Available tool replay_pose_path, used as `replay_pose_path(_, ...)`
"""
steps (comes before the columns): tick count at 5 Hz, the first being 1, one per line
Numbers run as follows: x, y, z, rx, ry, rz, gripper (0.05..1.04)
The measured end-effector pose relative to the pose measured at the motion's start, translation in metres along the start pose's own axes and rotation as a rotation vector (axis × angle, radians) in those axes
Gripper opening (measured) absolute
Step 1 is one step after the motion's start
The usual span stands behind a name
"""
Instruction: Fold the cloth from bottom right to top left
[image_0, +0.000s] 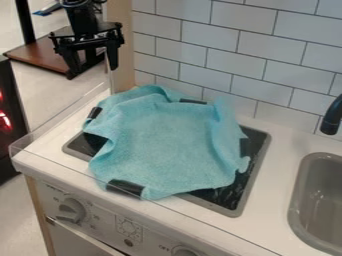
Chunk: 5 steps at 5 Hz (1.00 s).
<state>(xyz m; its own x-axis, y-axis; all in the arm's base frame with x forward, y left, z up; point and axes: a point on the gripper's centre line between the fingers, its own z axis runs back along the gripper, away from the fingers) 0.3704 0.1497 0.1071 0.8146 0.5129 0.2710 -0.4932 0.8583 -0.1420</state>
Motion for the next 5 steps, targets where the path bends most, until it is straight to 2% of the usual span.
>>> replay_pose_path(1, -0.008, 0.002, -0.013, 0.003, 0.044, 0.005, 0.998)
replay_pose_path(2, -0.013, 0.002, -0.018, -0.002, 0.058, -0.017, 0.998)
replay_pose_path(3, -0.028, -0.018, -0.021, -0.027, 0.076, -0.101, 0.998)
replay_pose_path(4, -0.048, -0.051, -0.002, -0.076, 0.049, -0.228, 0.999)
replay_pose_path(5, -0.085, -0.082, 0.005, -0.113, 0.073, -0.409, 0.998)
